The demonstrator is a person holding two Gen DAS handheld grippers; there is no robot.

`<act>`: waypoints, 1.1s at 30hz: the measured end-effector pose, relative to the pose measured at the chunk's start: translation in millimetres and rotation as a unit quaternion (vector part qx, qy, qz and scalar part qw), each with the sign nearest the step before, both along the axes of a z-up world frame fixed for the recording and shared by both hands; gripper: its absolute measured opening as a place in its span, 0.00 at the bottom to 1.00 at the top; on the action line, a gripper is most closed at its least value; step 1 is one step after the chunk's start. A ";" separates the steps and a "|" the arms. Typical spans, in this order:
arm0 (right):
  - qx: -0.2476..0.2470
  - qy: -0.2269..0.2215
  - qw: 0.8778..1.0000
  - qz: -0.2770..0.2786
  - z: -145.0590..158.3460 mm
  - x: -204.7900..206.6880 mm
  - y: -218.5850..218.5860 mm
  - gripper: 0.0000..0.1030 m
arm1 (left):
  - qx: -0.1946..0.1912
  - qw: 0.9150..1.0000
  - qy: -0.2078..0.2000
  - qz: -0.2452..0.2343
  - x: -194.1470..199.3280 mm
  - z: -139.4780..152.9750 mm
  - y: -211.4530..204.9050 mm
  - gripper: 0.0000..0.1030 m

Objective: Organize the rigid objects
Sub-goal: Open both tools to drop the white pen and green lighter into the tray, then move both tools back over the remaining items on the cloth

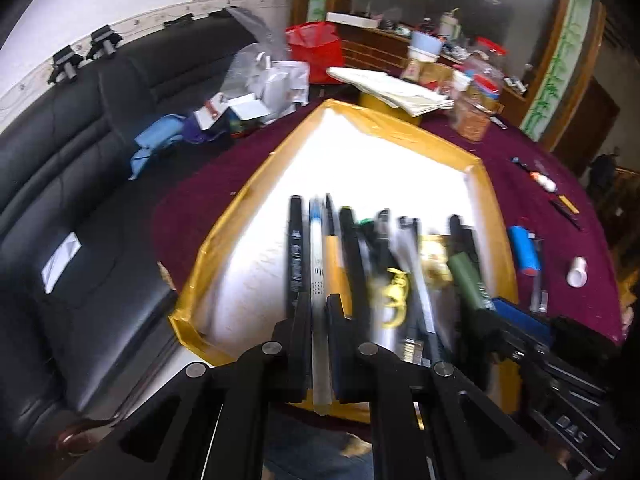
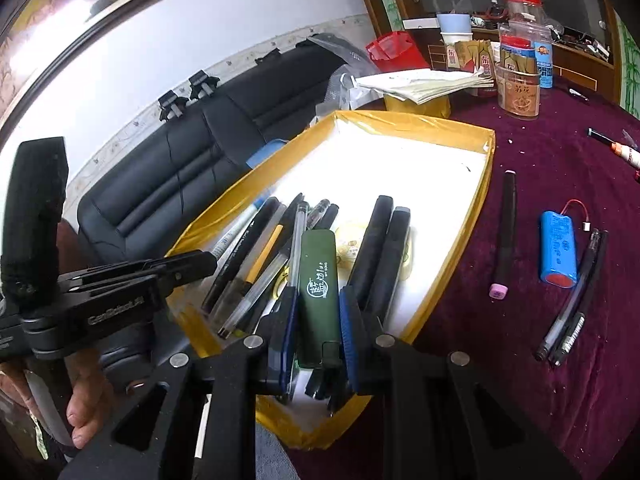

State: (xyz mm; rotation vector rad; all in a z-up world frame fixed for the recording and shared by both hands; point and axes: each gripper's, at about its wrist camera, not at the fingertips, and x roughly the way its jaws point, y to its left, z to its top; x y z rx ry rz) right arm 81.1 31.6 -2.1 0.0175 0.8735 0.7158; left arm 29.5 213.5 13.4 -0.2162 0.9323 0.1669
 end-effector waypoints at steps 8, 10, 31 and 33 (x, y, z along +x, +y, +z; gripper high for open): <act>-0.035 -0.009 0.999 -0.006 -9.7 2.7 11.8 0.20 | 0.009 1.000 0.005 0.006 5.0 -9.9 4.0 0.06; -0.036 -0.011 0.999 -0.005 -10.9 2.5 12.0 0.20 | 0.012 1.000 0.005 0.006 5.4 -10.5 3.0 0.06; 0.059 -0.013 0.994 -0.093 30.8 -24.9 -138.5 0.53 | 0.092 0.985 -0.053 -0.138 -11.9 36.9 -156.5 0.62; 0.058 -0.012 0.992 -0.113 31.2 -25.8 -159.4 0.53 | 0.097 0.980 -0.053 -0.164 -9.9 37.2 -181.2 0.62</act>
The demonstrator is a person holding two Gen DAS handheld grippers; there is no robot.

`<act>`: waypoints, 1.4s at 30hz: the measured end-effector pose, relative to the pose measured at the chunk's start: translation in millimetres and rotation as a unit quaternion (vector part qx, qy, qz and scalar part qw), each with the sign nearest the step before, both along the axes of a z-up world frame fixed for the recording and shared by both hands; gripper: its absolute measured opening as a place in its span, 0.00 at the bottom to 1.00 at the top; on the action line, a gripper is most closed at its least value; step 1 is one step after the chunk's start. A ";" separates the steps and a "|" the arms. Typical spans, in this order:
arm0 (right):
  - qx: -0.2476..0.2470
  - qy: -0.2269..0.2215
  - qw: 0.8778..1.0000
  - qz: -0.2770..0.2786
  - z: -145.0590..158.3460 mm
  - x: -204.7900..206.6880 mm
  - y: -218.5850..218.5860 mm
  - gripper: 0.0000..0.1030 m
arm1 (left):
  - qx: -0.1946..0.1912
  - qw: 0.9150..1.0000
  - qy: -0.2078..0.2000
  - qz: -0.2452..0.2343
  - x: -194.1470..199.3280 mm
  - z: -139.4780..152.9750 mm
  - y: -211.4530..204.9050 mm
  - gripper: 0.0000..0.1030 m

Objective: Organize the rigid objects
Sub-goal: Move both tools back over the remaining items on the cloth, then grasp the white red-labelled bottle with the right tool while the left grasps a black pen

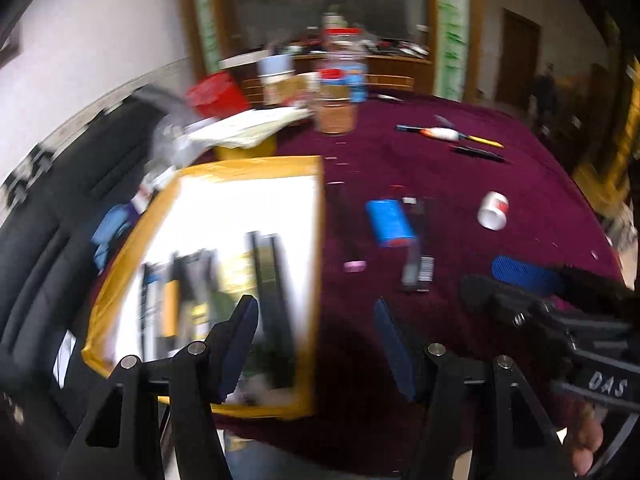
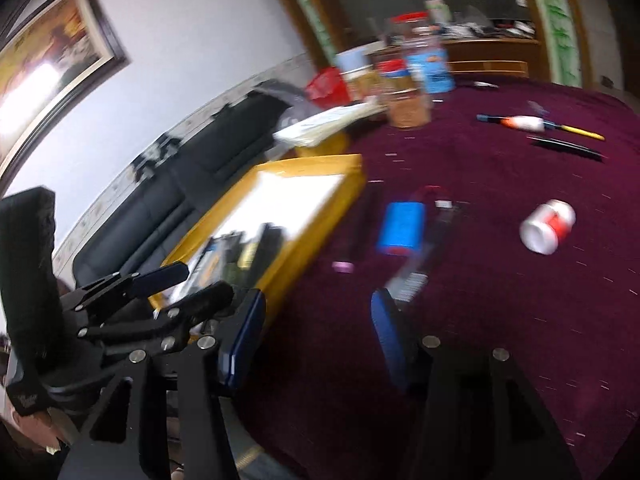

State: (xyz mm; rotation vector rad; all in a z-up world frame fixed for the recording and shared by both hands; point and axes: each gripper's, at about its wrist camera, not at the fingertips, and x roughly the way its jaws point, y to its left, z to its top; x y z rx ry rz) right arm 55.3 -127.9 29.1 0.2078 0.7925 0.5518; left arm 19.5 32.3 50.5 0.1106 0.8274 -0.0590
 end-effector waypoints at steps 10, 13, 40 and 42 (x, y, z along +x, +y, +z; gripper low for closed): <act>-0.002 0.009 0.998 -0.070 -4.1 1.4 -75.8 0.53 | 0.024 0.998 0.015 -0.051 9.5 -8.0 -67.9 0.62; 0.010 0.020 0.997 -0.077 -11.3 9.3 -86.2 0.53 | 0.031 0.998 0.021 -0.048 12.4 -12.5 -71.1 0.62; 0.040 0.113 0.974 -0.192 -74.6 142.3 -125.1 0.49 | -0.040 0.993 0.089 -0.063 49.7 -30.7 -44.4 0.62; 0.025 0.101 0.975 -0.198 -76.7 139.9 -125.3 0.40 | -0.036 0.991 0.097 -0.079 59.8 -34.7 -53.0 0.62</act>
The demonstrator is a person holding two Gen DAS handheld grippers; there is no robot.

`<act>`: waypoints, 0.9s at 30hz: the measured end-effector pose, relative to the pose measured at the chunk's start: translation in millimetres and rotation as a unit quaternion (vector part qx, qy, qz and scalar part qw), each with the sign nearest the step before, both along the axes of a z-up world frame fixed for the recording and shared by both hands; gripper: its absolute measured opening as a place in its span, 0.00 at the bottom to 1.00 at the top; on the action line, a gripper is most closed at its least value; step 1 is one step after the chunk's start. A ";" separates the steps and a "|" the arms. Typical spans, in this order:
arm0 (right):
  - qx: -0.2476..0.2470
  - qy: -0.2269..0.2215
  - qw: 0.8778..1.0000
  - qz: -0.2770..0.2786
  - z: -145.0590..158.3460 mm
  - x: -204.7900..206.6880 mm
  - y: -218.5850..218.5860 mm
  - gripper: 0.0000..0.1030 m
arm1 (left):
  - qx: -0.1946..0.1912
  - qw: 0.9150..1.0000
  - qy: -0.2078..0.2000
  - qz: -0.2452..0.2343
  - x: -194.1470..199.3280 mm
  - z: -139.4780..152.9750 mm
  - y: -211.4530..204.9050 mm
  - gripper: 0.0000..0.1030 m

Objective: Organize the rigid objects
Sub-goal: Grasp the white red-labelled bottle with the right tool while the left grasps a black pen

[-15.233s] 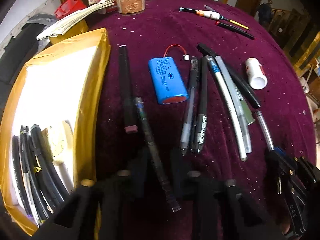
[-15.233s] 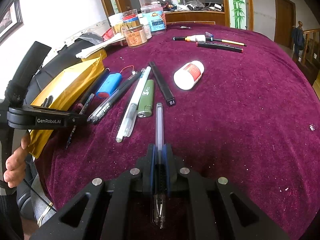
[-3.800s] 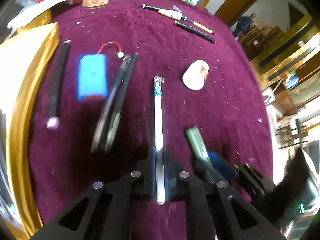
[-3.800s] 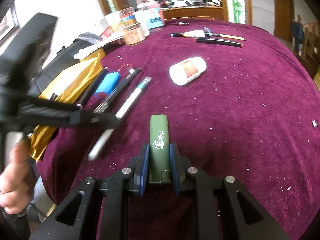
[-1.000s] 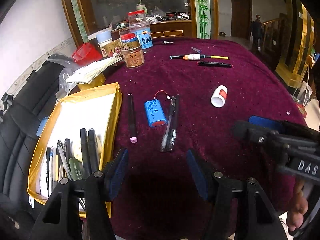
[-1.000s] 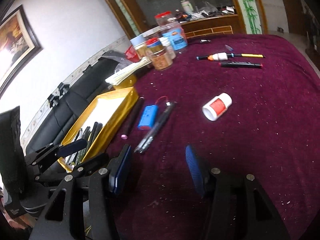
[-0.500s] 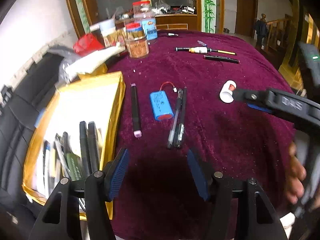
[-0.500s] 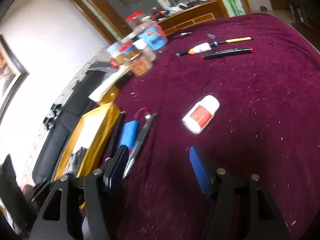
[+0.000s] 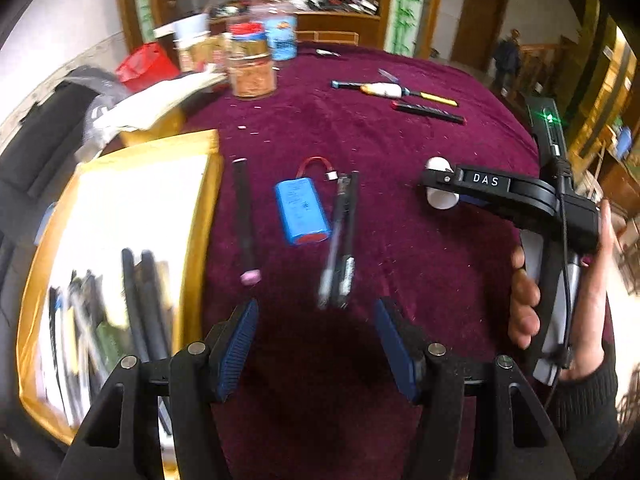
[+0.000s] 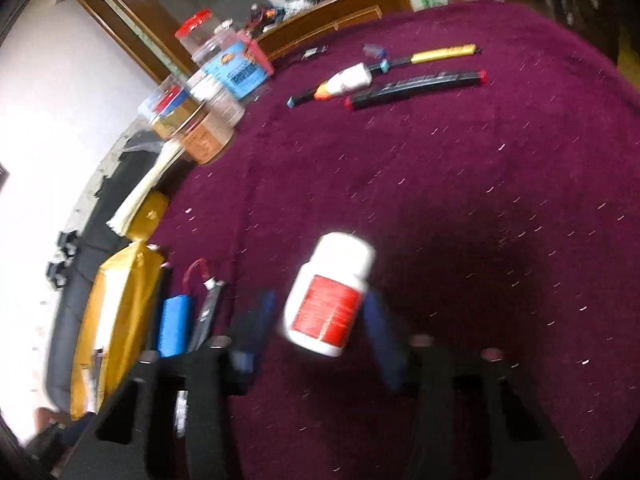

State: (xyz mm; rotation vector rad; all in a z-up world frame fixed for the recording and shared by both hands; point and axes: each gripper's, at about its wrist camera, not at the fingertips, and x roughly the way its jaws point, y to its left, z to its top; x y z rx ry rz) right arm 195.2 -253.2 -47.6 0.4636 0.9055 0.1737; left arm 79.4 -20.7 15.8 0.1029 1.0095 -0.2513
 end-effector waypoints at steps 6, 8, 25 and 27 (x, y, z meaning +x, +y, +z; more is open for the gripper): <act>0.014 -0.009 1.000 0.021 1.3 -4.1 -0.8 0.38 | 0.003 0.998 0.037 -0.044 36.5 -26.2 -38.8 0.41; 0.023 -0.007 0.999 0.026 1.4 -4.7 0.4 0.38 | -0.006 0.997 0.059 -0.053 49.1 -36.3 -45.1 0.32; 0.034 -0.002 0.999 0.038 1.2 -2.7 6.4 0.38 | -0.040 0.994 0.095 -0.037 78.9 -54.6 -45.8 0.20; 0.032 0.000 0.999 0.040 0.6 -2.3 7.3 0.38 | -0.045 0.994 0.090 -0.044 72.7 -54.5 -45.4 0.08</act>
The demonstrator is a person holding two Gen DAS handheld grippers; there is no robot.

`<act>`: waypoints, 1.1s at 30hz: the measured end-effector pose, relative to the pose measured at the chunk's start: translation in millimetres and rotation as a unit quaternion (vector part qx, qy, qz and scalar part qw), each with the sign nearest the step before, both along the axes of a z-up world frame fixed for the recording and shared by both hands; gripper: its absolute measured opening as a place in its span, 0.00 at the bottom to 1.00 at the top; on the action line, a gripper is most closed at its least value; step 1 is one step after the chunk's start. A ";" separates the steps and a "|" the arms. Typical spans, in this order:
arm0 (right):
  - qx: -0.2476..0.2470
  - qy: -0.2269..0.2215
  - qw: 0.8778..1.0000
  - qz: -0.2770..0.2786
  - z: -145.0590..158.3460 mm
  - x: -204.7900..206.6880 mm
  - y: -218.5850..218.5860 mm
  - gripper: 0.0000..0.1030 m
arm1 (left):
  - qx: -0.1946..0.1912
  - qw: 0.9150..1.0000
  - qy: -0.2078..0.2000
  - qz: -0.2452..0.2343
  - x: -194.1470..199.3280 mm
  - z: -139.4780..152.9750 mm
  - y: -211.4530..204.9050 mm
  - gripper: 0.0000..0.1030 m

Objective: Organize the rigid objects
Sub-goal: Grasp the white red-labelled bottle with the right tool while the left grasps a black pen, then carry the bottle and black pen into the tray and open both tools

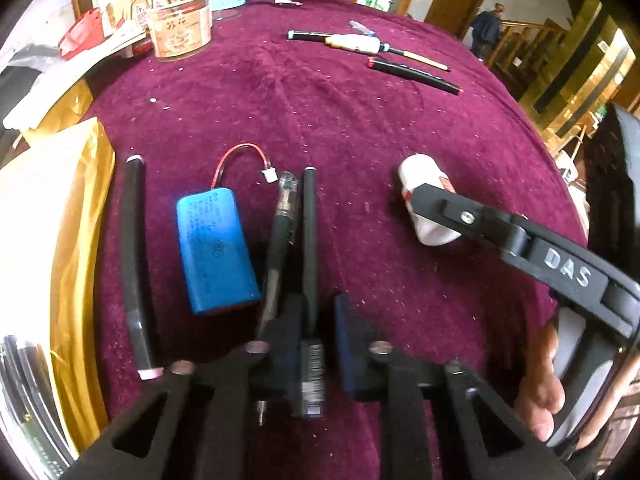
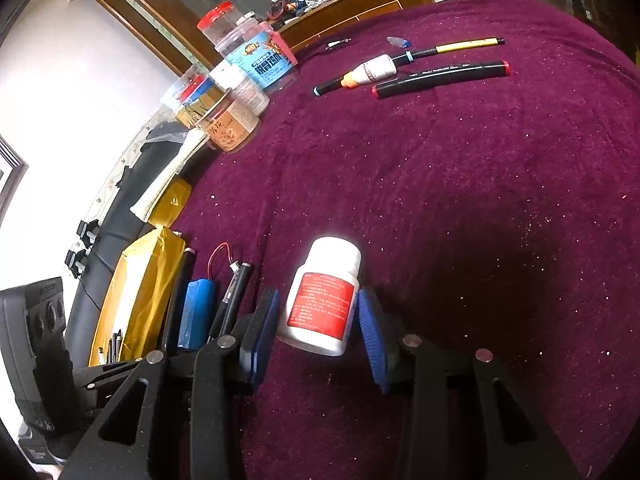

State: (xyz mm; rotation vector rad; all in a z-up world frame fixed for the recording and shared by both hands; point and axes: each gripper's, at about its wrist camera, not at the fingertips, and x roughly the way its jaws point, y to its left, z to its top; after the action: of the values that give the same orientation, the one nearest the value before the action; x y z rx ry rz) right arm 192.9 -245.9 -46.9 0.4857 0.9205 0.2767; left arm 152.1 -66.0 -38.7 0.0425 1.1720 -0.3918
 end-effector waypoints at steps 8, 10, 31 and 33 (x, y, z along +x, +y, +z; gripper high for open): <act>-0.001 -0.038 0.998 0.055 12.4 -5.4 20.4 0.35 | -0.040 0.999 -0.008 0.036 -48.0 7.7 25.2 0.07; 0.006 -0.055 0.996 0.072 17.5 -8.7 26.8 0.34 | -0.070 0.996 -0.016 0.048 -64.7 20.8 41.2 0.07; -0.001 -0.097 0.960 0.262 78.8 -29.0 234.3 0.35 | -0.074 0.959 -0.062 0.265 -57.1 73.5 301.0 0.07; -0.017 -0.092 0.960 0.263 73.2 -18.4 252.9 0.35 | -0.076 0.960 -0.055 0.265 -52.5 64.5 305.1 0.07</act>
State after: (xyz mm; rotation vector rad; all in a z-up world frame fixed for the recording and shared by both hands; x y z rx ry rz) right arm 174.5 7.0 26.2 0.1699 0.8573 0.7752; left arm 99.6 239.1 25.8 -0.3748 0.9936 -0.0014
